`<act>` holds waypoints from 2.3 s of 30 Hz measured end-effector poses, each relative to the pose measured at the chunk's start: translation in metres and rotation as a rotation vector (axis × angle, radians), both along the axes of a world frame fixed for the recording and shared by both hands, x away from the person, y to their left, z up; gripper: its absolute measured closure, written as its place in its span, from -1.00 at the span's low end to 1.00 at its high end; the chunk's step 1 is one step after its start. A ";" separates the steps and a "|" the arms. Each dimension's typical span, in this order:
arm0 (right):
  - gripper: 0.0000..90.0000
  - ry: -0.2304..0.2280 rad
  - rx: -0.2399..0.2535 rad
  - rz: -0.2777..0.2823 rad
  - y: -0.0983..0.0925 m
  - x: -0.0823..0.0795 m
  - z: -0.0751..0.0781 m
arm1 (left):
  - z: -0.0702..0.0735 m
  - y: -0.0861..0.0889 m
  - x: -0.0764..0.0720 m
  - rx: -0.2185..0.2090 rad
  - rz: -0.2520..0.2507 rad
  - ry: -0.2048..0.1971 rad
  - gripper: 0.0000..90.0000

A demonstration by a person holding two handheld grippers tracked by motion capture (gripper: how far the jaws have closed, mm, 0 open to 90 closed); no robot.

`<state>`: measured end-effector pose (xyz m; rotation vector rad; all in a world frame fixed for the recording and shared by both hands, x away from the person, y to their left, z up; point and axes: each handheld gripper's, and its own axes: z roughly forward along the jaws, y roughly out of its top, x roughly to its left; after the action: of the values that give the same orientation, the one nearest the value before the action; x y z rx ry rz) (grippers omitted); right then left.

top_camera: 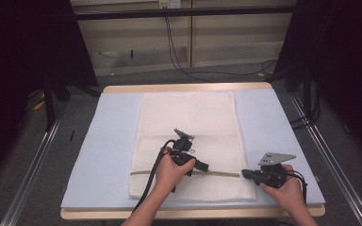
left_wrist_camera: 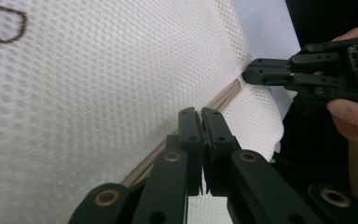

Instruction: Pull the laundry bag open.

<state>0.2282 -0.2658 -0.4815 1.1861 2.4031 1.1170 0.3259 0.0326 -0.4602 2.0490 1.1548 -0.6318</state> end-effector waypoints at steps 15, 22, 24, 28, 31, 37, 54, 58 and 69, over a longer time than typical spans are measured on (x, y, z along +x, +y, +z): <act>1.00 0.001 0.001 0.000 0.000 0.000 0.000 | 0.001 0.014 0.001 -0.003 0.008 0.003 0.95; 1.00 0.002 0.001 0.000 0.000 0.000 0.000 | 0.002 0.023 0.002 0.007 0.005 -0.004 0.95; 1.00 0.002 0.000 0.000 0.000 0.000 0.000 | 0.002 0.023 0.001 0.006 0.011 -0.004 0.95; 1.00 0.002 0.001 -0.001 0.000 0.000 0.000 | 0.004 0.024 0.000 0.013 0.011 -0.010 0.95; 1.00 0.002 0.003 -0.001 0.000 0.000 0.000 | 0.003 0.025 0.001 0.005 0.010 -0.006 0.95; 1.00 0.002 0.004 -0.001 0.000 0.000 0.000 | 0.003 0.026 0.001 0.002 0.023 -0.002 0.95; 1.00 0.002 0.002 0.001 0.000 0.000 0.000 | 0.005 0.054 0.003 -0.011 0.047 -0.007 0.95; 1.00 0.003 0.002 0.000 0.000 0.000 0.000 | 0.006 0.058 0.003 -0.016 0.045 -0.002 0.95; 1.00 0.007 -0.001 0.000 0.000 0.001 0.001 | 0.008 0.076 0.001 -0.023 0.073 0.001 0.95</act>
<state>0.2289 -0.2657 -0.4810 1.1914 2.4090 1.1136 0.3273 0.1087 -0.4519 1.9778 1.2117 -0.6077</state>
